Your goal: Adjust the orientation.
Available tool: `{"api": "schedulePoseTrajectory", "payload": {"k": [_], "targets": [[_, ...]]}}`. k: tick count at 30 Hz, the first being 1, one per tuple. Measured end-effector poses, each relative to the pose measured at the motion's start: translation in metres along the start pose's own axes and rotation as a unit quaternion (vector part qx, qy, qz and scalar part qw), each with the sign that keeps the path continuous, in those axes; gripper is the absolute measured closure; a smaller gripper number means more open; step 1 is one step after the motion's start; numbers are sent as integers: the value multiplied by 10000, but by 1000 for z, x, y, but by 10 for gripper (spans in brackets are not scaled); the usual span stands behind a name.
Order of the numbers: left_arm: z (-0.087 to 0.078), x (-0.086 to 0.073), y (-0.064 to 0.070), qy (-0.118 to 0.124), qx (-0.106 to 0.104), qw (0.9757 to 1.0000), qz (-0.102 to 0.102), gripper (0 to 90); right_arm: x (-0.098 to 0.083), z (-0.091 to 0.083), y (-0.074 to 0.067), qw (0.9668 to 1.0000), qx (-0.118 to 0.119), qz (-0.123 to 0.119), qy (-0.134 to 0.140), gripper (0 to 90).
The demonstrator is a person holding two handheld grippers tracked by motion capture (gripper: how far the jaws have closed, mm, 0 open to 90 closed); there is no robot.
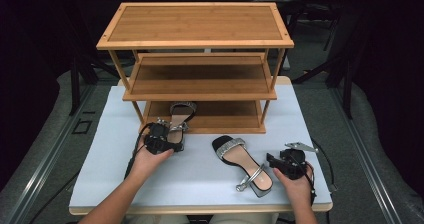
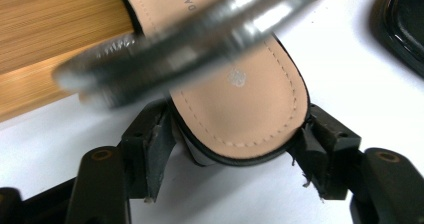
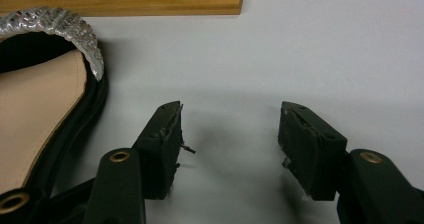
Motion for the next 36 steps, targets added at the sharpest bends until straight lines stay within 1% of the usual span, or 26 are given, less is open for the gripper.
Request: {"api": "schedulePoseTrajectory", "payload": {"k": [3, 4, 6, 8, 9, 10, 11, 12, 13, 14, 15, 16, 18, 20, 21, 22, 24, 29, 32, 34, 36], "targets": [[-5, -11, -3, 222, -193, 9995, -128, 398, 0, 0, 0, 10000, 1, -2, 1, 426], [-8, -15, -4, 308, -218, 9992, -148, 401, 0, 0, 0, 10000, 9, 1, -2, 426], [-10, -23, -3, 395, -198, 9990, -98, 430, 0, 0, 0, 10000, -1, -1, -1, 425], [-14, -30, -3, 521, -203, 9983, -134, 448, 0, 0, 0, 10000, -10, 5, -7, 424], [-16, -34, -3, 597, -211, 9979, -151, 505, 0, 0, -1, 10000, -14, 0, -8, 424], [-18, -37, -3, 650, -163, 9976, -199, 556, 0, 0, -1, 10000, -15, -1, -9, 424], [-19, -39, -4, 645, -101, 9977, -158, 607, 0, 0, -1, 10000, -22, 2, -9, 424], [-19, -41, -2, 657, -92, 9976, -205, 668, 0, 0, -1, 10000, -27, 1, -8, 424], [-18, -42, -2, 698, -93, 9973, -214, 703, 0, 0, -1, 10000, -28, -6, -11, 424], [-18, -43, -1, 758, -76, 9969, -200, 759, 0, 0, -1, 10000, -23, -13, -12, 423], [-16, -43, 0, 841, -49, 9962, -214, 800, 0, 0, -1, 10000, -29, -19, -12, 423], [-15, -44, 1, 847, -12, 9962, -221, 827, 0, 0, -1, 10000, -42, -11, -7, 423], [-11, -43, 2, 942, 23, 9951, -290, 879, 0, 0, -1, 10000, -21, 6, -5, 424], [-7, -42, 4, 964, 39, 9949, -310, 896, 0, 0, -1, 10000, -2, 5, -6, 423], [-7, -43, 6, 985, 62, 9947, -279, 898, 0, 0, -1, 10000, -4, 3, -5, 424], [-6, -43, 8, 1016, 29, 9945, -258, 899, 0, 0, -1, 10000, -14, 7, -1, 424], [-6, -43, 9, 1049, 84, 9942, -227, 900, 0, 0, -1, 10000, -7, 8, 1, 424], [-5, -40, 11, 1090, 6, 9936, -286, 900, 0, 0, -1, 10000, -14, 0, 0, 423], [-6, -34, 10, 1132, 9, 9931, -303, 900, 0, 0, -1, 10000, -11, -3, -2, 423], [-7, -29, 9, 1183, -28, 9924, -325, 900, 0, 0, -1, 10000, -16, -8, -1, 423], [-7, -23, 8, 1171, -14, 9927, -301, 900, 0, 0, -1, 10000, -24, -31, 1, 423]]}}
Point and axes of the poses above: each handheld gripper's, and its own axes: z roughly forward along the jaws, x roughly out of its top, y roughly to its right, the point moved 3 cm from there along z, roughly forward along the jaws, and after that the axes turned 10 degrees about -y, right-handed, at the moved point
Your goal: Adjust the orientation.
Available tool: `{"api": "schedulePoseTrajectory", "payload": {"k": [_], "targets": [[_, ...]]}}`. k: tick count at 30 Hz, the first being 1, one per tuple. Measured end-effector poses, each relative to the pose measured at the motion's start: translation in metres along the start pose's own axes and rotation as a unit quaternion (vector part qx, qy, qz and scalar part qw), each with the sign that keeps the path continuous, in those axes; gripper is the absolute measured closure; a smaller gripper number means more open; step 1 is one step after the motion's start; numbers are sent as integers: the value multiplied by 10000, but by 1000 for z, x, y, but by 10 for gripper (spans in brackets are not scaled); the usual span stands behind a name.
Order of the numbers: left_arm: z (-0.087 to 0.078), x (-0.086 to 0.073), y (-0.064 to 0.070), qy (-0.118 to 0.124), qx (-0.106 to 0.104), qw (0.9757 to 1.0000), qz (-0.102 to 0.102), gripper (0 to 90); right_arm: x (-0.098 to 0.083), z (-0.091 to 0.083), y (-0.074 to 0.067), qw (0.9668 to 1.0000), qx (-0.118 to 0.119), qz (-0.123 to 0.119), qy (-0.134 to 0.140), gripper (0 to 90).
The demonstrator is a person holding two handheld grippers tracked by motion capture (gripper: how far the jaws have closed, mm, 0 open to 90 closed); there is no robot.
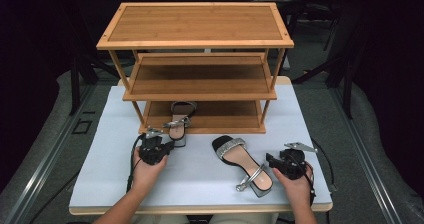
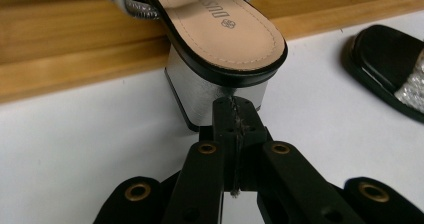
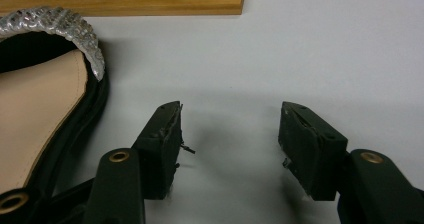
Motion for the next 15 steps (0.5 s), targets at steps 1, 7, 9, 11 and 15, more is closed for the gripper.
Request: {"api": "schedulePoseTrajectory", "payload": {"k": [1, 7, 9, 11, 15], "targets": [[1, 3, 0, -3, 33, 10000, 6, 900, 0, 0, 0, 10000, -3, 2, 3, 424], [9, 12, -6, 19, 101, 9999, -84, 900, 0, 0, 1, 10000, 17, 24, 4, 424], [11, 14, -6, 50, 88, 9999, -74, 900, 0, 0, 0, 10000, 21, 18, 7, 424], [12, 16, -7, 53, 44, 9999, -95, 900, 0, 0, 0, 10000, 21, 8, 6, 424], [13, 17, -8, 31, -21, 9999, -104, 900, 0, 0, 0, 10000, 24, -6, 4, 423]]}}
Point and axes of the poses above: each handheld gripper's, and its own axes: z roughly forward along the jaws, x roughly out of its top, y roughly to its right, the point moved 3 cm from there along z, roughly forward along the jaws, and after that the axes turned 10 degrees about -y, right-handed, at the moved point
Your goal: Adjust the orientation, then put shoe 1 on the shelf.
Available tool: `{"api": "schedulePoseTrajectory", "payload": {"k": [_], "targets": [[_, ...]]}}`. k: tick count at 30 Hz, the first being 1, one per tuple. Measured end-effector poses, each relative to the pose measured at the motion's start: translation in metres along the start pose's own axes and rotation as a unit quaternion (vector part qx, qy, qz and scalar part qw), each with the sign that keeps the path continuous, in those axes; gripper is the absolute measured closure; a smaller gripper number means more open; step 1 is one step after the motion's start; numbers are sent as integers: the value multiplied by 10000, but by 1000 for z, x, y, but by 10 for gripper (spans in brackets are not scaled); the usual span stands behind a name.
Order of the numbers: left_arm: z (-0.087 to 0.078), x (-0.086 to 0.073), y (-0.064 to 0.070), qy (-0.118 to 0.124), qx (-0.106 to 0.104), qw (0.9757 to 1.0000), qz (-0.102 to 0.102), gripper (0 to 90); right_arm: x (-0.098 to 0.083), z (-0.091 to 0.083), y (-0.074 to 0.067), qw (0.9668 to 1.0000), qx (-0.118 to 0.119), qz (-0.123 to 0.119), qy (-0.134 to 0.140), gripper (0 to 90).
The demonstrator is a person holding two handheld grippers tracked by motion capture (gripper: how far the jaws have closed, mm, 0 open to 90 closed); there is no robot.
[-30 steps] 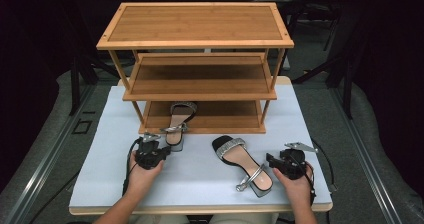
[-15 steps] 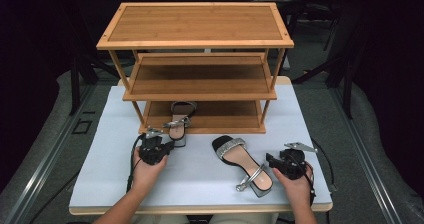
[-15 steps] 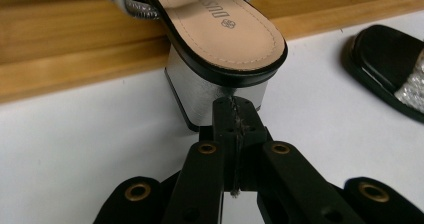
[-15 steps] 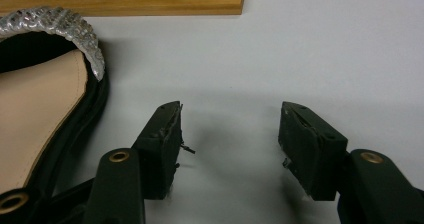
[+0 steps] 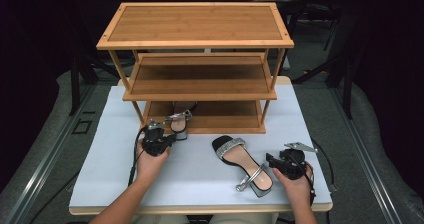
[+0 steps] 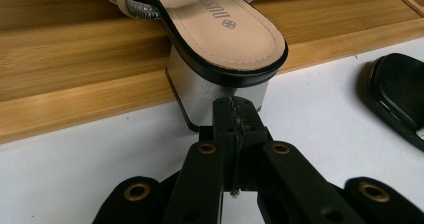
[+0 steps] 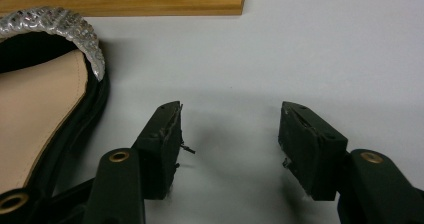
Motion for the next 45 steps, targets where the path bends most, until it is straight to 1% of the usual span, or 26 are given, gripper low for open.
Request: {"api": "schedulePoseTrajectory", "payload": {"k": [7, 11, 12, 14, 15, 16, 18, 20, 22, 23, 24, 26, 27, 28, 29, 30, 31, 32, 33, 34, 35, 37, 41, 43, 44, 45], "targets": [[-5, -6, 1, 1, -117, 9998, 149, 826, 0, -1, -1, 10000, 1, -22, -17, 423], [-18, -10, -3, 75, -146, 9997, 198, 762, 2, -3, -2, 10000, -73, -50, 22, 422], [-26, -13, -7, 67, -163, 9995, 257, 715, 5, -5, -4, 9997, -103, -55, 224, 419], [-30, -15, -9, 43, -160, 9994, 302, 692, 5, -10, -5, 9999, -60, -103, 105, 418], [-35, -17, -11, 31, -110, 9993, 348, 665, 7, -12, -7, 9997, -145, -103, 158, 415], [-43, -21, -18, 49, -18, 9992, 398, 637, 10, -17, -9, 9997, -16, -182, 138, 410], [-47, -23, -21, 73, -37, 9992, 384, 606, 14, -21, -14, 9996, -77, -244, 126, 406], [-55, -30, -31, 40, -103, 9990, 425, 564, 17, -26, -19, 9992, 108, -374, 39, 398], [-57, -32, -35, 17, -116, 9989, 449, 548, 19, -29, -22, 9991, 31, -421, 24, 395], [-58, -36, -38, -30, -159, 9988, 471, 523, 20, -32, -25, 9985, 169, -526, -19, 389], [-58, -43, -45, -124, -104, 9986, 504, 482, 22, -37, -32, 9976, 84, -684, -98, 382], [-57, -48, -49, -126, -40, 9985, 525, 478, 23, -39, -35, 9971, 73, -746, -156, 381], [-55, -51, -52, -100, 19, 9984, 558, 478, 25, -42, -38, 9956, 287, -858, -239, 378], [-54, -53, -56, -144, 27, 9983, 561, 476, 28, -46, -45, 9948, 215, -938, -335, 375], [-54, -54, -59, -192, 4, 9984, 534, 476, 28, -46, -45, 9948, 215, -938, -335, 375], [-55, -53, -61, -155, -5, 9986, 515, 480, 32, -51, -52, 9933, 149, -1068, -415, 376], [-56, -52, -64, -82, 43, 9988, 490, 480, 32, -51, -52, 9933, 149, -1068, -415, 376], [-58, -51, -66, -46, 42, 9991, 416, 490, 34, -52, -56, 9923, 280, -1120, -439, 375], [-58, -51, -67, -3, -43, 9995, 325, 497, 36, -54, -59, 9922, 191, -1131, -479, 372], [-59, -51, -68, -11, -116, 9996, 274, 497, 38, -54, -62, 9893, 598, -1207, -567, 368], [-59, -53, -69, -101, -19, 9995, 293, 498, 40, -53, -67, 9896, 342, -1262, -595, 368], [-59, -53, -69, -138, -32, 9995, 279, 496, 40, -53, -68, 9892, 328, -1282, -637, 367], [-58, -54, -72, -154, 37, 9997, 203, 432, 41, -49, -74, 9867, 386, -1379, -767, 368], [-59, -54, -73, -123, -18, 9999, 104, 421, 41, -46, -81, 9826, 422, -1525, -973, 373], [-59, -54, -73, -123, -18, 9999, 104, 414, 41, -46, -81, 9826, 422, -1525, -973, 373], [-59, -55, -73, -133, 0, 9999, 97, 414, 41, -45, -83, 9802, 464, -1569, -1113, 377]]}}
Point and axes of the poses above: each handheld gripper's, and its own axes: z roughly forward along the jaws, x roughly out of its top, y roughly to its right, the point moved 3 cm from there along z, roughly forward along the jaws, and after that the axes turned 10 degrees about -y, right-handed, at the moved point
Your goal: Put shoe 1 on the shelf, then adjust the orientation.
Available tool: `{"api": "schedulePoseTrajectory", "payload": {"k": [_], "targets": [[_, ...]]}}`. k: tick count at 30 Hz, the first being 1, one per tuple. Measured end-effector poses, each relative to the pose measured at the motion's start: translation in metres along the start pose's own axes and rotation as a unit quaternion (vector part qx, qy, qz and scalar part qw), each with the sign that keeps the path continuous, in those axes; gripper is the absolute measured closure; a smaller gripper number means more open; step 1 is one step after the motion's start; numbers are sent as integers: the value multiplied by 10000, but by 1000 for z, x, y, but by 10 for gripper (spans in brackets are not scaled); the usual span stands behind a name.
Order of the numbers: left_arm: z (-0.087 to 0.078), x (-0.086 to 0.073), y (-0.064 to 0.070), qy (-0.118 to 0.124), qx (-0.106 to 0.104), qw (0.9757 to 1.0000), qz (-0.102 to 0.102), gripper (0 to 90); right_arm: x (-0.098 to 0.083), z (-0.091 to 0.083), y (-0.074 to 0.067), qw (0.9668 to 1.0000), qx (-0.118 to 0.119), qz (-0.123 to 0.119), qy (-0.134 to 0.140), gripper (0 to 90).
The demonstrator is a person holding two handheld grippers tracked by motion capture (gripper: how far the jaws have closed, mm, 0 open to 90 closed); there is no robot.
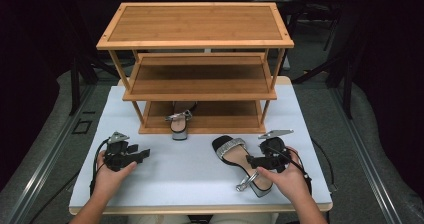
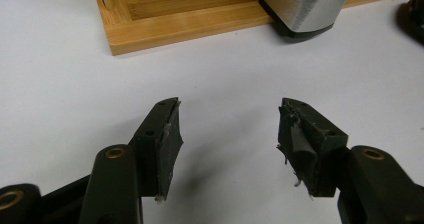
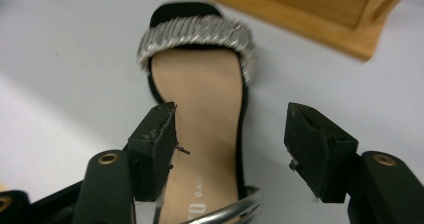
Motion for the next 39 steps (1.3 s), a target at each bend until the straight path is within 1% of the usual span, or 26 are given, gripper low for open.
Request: {"api": "schedulePoseTrajectory", "payload": {"k": [1, 2, 4, 5, 6, 7, 8, 9, 10, 11, 12, 13, 15, 16, 18, 20, 22, 27, 29, 30, 32, 33, 36, 37, 39], "targets": [[0, 0, 0, -14, 15, 10000, 5, 400, 1, 1, -1, 9999, 55, -64, -110, 380], [1, 0, 0, -2, 37, 10000, 13, 396, 1, 2, -3, 9997, 28, -97, -209, 379], [2, 0, 1, -60, 39, 10000, 55, 391, 3, 5, -3, 9989, 72, -133, -446, 367], [1, 0, 1, -98, 31, 9999, 93, 389, 5, 8, -4, 9974, 197, -151, -671, 344], [2, 0, 2, -86, 69, 9999, 105, 389, 5, 8, -4, 9974, 197, -151, -671, 344], [2, 0, 3, -105, 90, 9998, 132, 386, 5, 10, -5, 9967, 140, -150, -780, 337], [2, 0, 3, -116, 124, 9997, 179, 382, 6, 13, -5, 9959, 145, -134, -880, 330], [2, 0, 4, -128, 143, 9996, 199, 367, 7, 17, -6, 9944, 226, -190, -1019, 325], [2, 0, 5, -117, 152, 9996, 211, 367, 7, 17, -6, 9944, 226, -190, -1019, 325], [2, 0, 5, -119, 169, 9995, 224, 362, 7, 19, -7, 9938, 106, -161, -1097, 324], [1, 0, 5, -120, 185, 9995, 228, 362, 8, 22, -7, 9933, 140, -166, -1134, 323], [1, 0, 6, -104, 206, 9994, 241, 361, 8, 25, -8, 9919, 109, -152, -1257, 315], [0, 0, 6, -96, 192, 9995, 223, 360, 9, 27, -8, 9918, 112, -176, -1260, 313], [0, 0, 5, -91, 166, 9996, 192, 354, 9, 30, -10, 9912, 89, -159, -1311, 303], [0, 0, 5, -109, 150, 9996, 193, 354, 9, 31, -10, 9910, 100, -148, -1330, 302], [0, 0, 5, -125, 138, 9996, 199, 354, 8, 32, -10, 9898, 80, -94, -1422, 302], [1, 0, 5, -94, 154, 9997, 189, 354, 8, 33, -9, 9896, 72, -101, -1430, 303], [1, -1, 6, -126, 153, 9996, 186, 354, 3, 38, -8, 9881, 91, -62, -1535, 320], [2, -1, 7, -123, 162, 9996, 179, 354, 2, 38, -8, 9879, 95, -38, -1550, 321], [2, -1, 7, -131, 164, 9996, 178, 355, 2, 40, -8, 9884, 88, -49, -1516, 325], [3, -1, 8, -122, 132, 9997, 163, 355, 1, 40, -8, 9881, 91, -16, -1534, 332], [3, -1, 8, -148, 140, 9996, 174, 355, 1, 41, -8, 9885, 62, -48, -1512, 337], [3, -1, 8, -146, 129, 9997, 168, 355, 1, 41, -9, 9881, 60, -55, -1533, 344], [3, -1, 8, -146, 127, 9997, 168, 355, 1, 41, -9, 9888, 28, -35, -1491, 355], [2, -1, 8, -104, 131, 9998, 134, 356, 1, 40, -9, 9887, 53, -11, -1500, 368]]}}
Point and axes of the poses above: each handheld gripper's, and its own axes: z roughly forward along the jaws, x roughly out of its top, y roughly to its right, the point moved 3 cm from there along z, roughly forward along the jaws, and after that the axes turned 10 degrees about -y, right-handed, at the moved point
